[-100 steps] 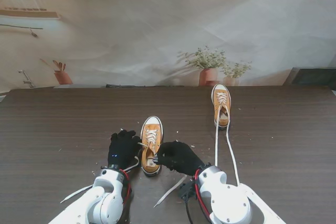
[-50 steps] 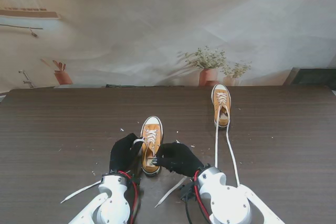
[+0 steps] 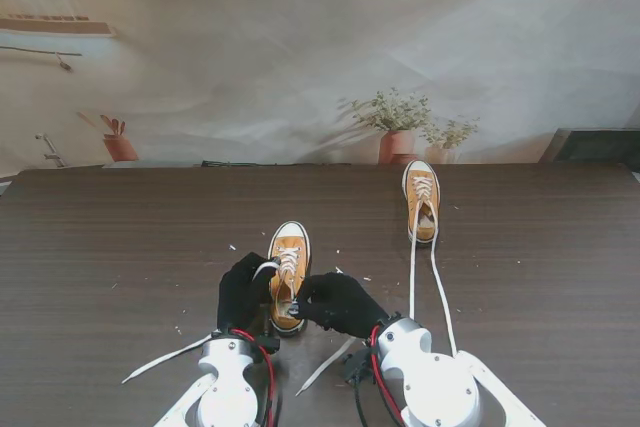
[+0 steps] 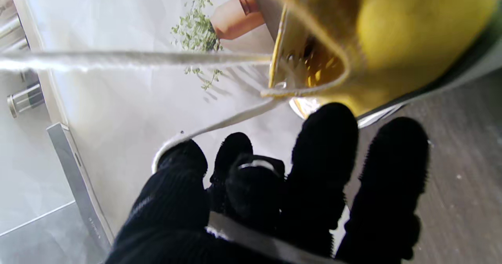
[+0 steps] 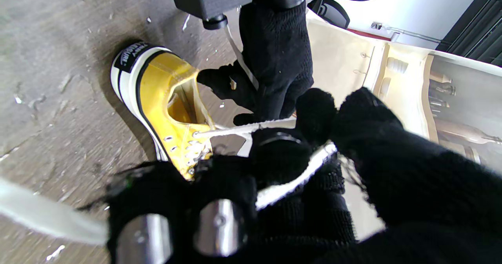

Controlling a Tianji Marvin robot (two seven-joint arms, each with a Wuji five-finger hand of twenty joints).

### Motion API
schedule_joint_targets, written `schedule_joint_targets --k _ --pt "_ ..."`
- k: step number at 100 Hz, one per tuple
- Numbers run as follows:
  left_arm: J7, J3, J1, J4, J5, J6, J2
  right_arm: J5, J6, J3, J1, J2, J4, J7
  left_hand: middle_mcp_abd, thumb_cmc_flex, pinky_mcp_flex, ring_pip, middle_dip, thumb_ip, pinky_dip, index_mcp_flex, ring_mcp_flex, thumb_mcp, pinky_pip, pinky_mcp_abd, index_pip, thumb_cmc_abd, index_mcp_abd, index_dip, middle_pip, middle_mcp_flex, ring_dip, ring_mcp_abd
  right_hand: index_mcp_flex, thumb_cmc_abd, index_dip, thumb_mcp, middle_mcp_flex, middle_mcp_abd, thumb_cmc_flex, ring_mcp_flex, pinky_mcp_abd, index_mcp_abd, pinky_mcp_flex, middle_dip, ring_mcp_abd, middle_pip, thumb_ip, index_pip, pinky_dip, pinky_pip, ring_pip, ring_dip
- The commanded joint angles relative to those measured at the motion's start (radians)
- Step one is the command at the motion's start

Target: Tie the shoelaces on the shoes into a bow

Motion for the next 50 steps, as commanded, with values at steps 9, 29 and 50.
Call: schedule_joint_targets --k 9,29,50 --pt "0.011 -0.027 0.015 -0.027 -0.003 0.024 -0.001 -0.009 -0.012 0.007 -0.004 0.01 -0.008 0.025 -0.047 -0.021 0.233 0.285 0.047 -0.017 -0.021 0.041 0.089 0.023 0.451 0.031 -0.035 -0.026 -0.039 -0.04 0.033 0.073 0.075 -0.041 0.035 -0.015 -0.008 0.026 0.067 0.013 0.005 0.027 0.009 -0.039 0.039 0.008 -0.028 0.033 -0.002 -0.007 0.035 0.288 0.091 0.029" --pt "-0.034 -0.086 0.056 -0.093 0.054 0.144 0.029 -0.02 -0.001 0.031 0.0 0.004 0.014 0.006 -0.053 -0.017 0.298 0.458 0.073 -0.015 0.216 0.043 0.086 -0.004 0.859 -0.29 -0.077 -0.006 -0.072 -0.066 0.041 0.085 0.132 -0.001 0.023 -0.003 -0.01 0.019 0.08 -0.005 0.009 0.027 0.024 -0.026 0.041 0.03 -0.022 0.072 -0.002 -0.006 0.074 0.288 0.093 0.045" --pt "-0.175 -0.148 0.107 -0.169 0.095 0.167 0.075 -0.116 0.003 0.065 0.015 -0.001 0.037 -0.042 -0.051 0.07 0.308 0.502 0.088 0.004 0.307 0.02 0.087 0.016 0.862 -0.354 -0.272 -0.104 -0.144 -0.404 0.056 0.094 0.15 -0.042 -0.001 0.0 -0.051 0.015 0.114 -0.036 0.022 0.027 0.034 -0.027 0.045 0.053 -0.021 0.122 0.001 -0.033 0.128 0.288 0.099 0.068"
